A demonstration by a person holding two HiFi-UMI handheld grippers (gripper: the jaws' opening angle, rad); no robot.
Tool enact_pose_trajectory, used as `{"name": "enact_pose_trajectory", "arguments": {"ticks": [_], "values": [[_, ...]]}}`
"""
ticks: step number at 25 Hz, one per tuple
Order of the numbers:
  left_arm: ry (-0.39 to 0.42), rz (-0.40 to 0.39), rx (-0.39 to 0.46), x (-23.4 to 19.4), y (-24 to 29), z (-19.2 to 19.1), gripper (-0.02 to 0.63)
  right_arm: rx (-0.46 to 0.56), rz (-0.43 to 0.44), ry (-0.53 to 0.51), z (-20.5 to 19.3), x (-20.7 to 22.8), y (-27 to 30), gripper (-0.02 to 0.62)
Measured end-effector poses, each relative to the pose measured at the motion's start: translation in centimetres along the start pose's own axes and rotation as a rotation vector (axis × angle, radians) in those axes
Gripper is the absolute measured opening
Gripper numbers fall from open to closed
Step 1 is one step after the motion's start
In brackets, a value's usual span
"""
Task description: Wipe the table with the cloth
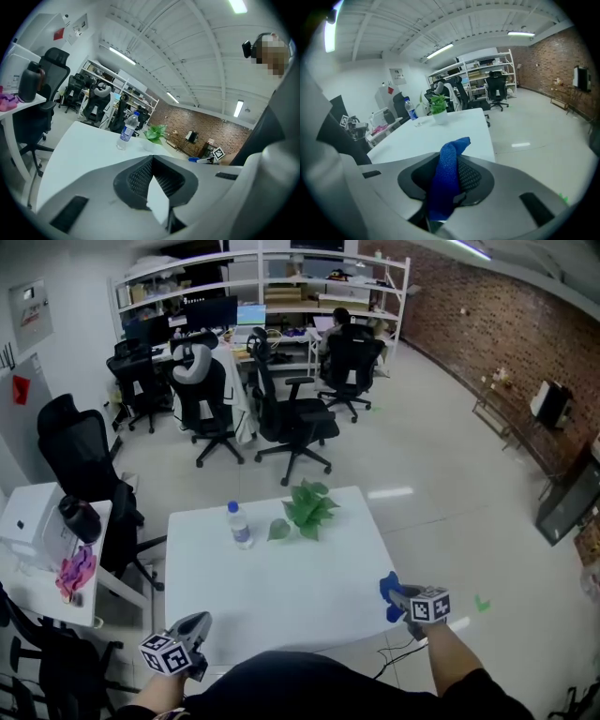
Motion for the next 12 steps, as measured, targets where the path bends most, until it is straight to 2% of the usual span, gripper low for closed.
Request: {"name": "enact_pose_trajectory", "arguments": {"ticks": [3,7,12], "values": [[0.006,-0.002,-0.022,0.7,0.5,0.0,-0.005,-0.073,-0.084,0.000,-2.3,2.9,1.0,0.099],[0.025,-0.006,-0.050,1.5,1.2,0.1,-0.005,-0.165,-0.152,0.030,-5.7,4.9,2.9,0.129],[0.035,-0.015,-0.071,2.5,1.9,0.3,-0.005,-0.153,-0.138,0.085,-6.8,5.2,3.7,0.206]]}}
Point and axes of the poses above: the fingertips, and each gripper's own axes: y forward along the fingers, x to its right, z out of its top, the point moved 3 cm from there along -y, backward along the fingers
